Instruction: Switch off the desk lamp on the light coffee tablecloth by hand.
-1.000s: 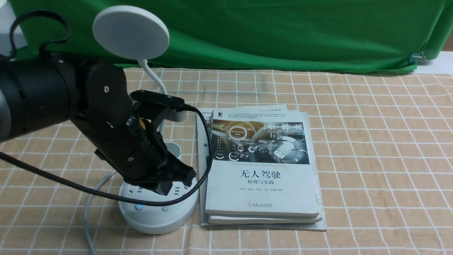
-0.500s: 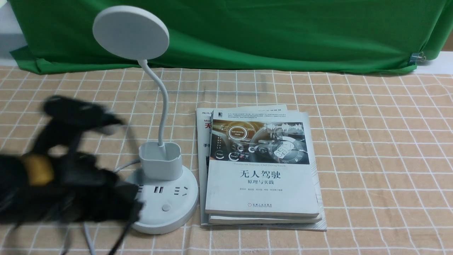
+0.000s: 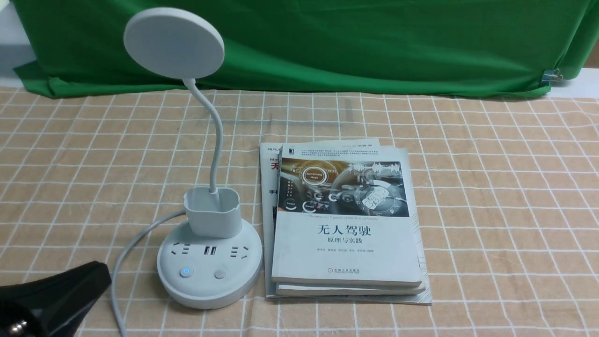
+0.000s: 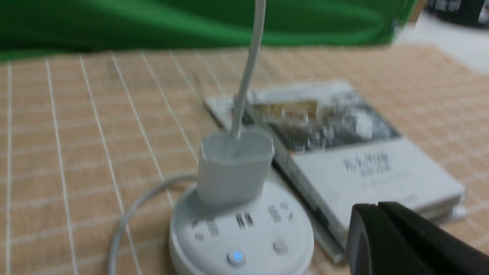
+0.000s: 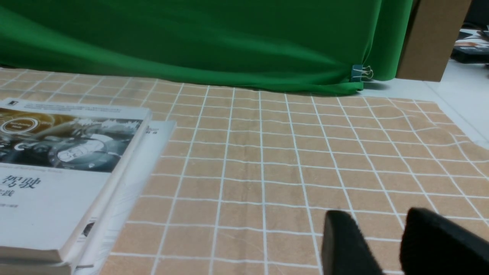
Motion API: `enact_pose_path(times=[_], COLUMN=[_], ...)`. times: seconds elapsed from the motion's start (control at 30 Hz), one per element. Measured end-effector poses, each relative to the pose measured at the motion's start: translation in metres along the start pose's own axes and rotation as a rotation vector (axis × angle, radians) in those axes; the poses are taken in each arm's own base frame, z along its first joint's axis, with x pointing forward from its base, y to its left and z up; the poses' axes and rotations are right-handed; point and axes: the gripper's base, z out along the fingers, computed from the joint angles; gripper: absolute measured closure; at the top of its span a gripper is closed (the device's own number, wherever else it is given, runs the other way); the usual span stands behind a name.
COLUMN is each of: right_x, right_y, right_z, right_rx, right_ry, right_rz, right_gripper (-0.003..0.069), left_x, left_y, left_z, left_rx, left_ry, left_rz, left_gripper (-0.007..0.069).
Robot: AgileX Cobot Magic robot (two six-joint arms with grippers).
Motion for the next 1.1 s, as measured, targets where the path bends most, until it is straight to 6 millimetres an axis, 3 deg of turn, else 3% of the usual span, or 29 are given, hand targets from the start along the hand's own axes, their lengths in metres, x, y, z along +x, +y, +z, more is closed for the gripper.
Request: enact_pose_path(times=[0.73,1.0,1.1], right_x=[0.000,0.000,0.000], right_y=[0.000,0.000,0.000], right_z=[0.000,0.000,0.000], right_rx=[0.000,0.000,0.000], right_ry=[0.000,0.000,0.000], right_rz=[0.000,0.000,0.000], right_gripper=[0.0417,0.0417,0.0417], left_x=[0.011,0.032,0.050], left_y=[0.003,0.020,0.026], left_z=[-0.001,-0.017,-0.021], left_rx=[-0.021,-0.273,-0.387], left_ry=[-0.027,-0.100,-0.082], left_rz=[0.027,0.005,-0.030], left_gripper=[0.0628,0.0628,0.0628])
